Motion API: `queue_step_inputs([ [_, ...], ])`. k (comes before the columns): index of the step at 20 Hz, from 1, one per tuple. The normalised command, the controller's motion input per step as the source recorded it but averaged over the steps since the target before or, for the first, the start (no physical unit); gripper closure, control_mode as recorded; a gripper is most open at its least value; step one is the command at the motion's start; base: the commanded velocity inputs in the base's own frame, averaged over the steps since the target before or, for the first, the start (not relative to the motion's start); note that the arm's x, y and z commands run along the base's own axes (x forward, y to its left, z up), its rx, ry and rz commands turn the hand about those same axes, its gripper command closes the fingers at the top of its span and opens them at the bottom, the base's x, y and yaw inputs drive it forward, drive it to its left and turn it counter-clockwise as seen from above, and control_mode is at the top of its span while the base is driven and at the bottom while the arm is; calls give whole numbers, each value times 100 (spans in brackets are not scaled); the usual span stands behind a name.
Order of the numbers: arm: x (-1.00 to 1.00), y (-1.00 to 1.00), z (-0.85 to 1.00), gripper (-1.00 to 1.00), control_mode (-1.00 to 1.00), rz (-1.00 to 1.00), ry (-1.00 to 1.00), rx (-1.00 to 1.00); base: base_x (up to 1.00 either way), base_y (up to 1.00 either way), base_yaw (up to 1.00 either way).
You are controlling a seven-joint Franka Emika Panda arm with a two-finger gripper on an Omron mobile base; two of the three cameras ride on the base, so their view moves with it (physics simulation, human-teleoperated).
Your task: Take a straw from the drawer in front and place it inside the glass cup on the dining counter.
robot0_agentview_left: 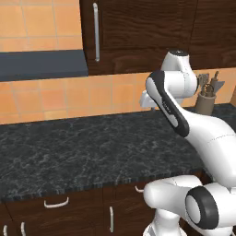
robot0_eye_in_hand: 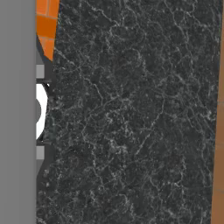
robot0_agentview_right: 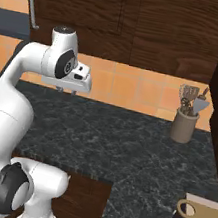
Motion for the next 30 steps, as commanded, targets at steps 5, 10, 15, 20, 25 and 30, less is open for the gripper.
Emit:
queue_step_inputs([
  [5,0,0,0,-100,100,0,0,0,-37,5,-2],
  [10,0,0,0,-100,100,0,0,0,-29,63,-32],
  [15,0,0,0,-100,100,0,0,0,0,69,-64],
  [20,0,0,0,-100,100,0,0,0,0,55,-68],
  [25,0,0,0,-100,100,0,0,0,-23,57,-65],
  [30,0,0,0,-100,100,0,0,0,-62,71,-53],
])
